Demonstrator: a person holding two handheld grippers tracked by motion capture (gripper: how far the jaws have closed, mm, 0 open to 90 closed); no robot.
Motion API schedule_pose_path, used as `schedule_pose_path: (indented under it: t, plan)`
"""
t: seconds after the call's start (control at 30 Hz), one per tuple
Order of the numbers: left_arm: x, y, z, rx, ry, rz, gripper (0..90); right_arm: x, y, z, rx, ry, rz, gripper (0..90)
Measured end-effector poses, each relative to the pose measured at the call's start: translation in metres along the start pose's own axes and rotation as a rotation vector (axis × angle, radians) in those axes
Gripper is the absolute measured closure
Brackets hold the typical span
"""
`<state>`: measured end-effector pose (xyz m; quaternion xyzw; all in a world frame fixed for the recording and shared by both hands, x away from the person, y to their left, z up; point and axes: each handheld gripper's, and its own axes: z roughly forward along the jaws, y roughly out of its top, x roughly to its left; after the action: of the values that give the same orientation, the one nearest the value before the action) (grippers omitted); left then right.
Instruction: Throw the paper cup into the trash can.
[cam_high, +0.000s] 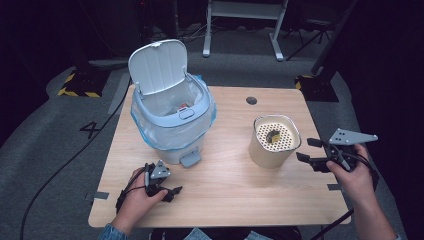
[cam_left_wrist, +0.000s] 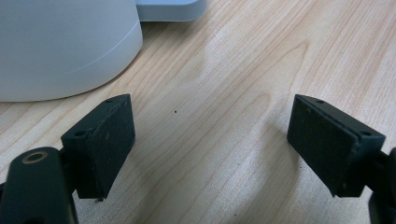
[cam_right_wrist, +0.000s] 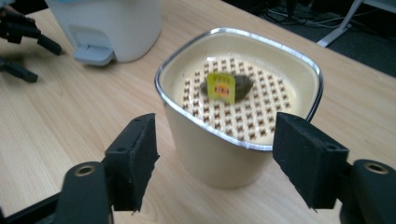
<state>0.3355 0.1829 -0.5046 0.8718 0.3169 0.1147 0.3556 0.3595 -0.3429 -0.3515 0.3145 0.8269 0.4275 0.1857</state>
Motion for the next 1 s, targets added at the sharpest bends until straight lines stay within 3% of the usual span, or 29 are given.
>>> schedule_pose_path:
  t: [0.1, 0.27, 0.67, 0.8, 1.0]
  plan:
    - [0.000, 0.000, 0.000, 0.000, 0.000, 0.000, 15.7, 0.001, -0.011, 0.000, -0.001, 0.005, 0.001, 32.6]
    - [0.000, 0.000, 0.000, 0.000, 0.001, 0.001, 15.7, 0.001, -0.045, 0.009, 0.023, 0.018, 0.030, 30.7]
    - [0.000, 0.000, 0.000, 0.002, 0.003, 0.002, 15.5, -0.006, -0.092, 0.034, 0.068, -0.007, 0.082, 25.1]
    - [0.000, 0.000, 0.000, 0.003, 0.003, 0.002, 15.5, -0.004, -0.105, 0.043, 0.088, -0.011, 0.086, 24.3]
    - [0.000, 0.000, 0.000, 0.003, 0.003, 0.002, 15.5, 0.000, -0.119, 0.053, 0.116, -0.024, 0.055, 21.0]
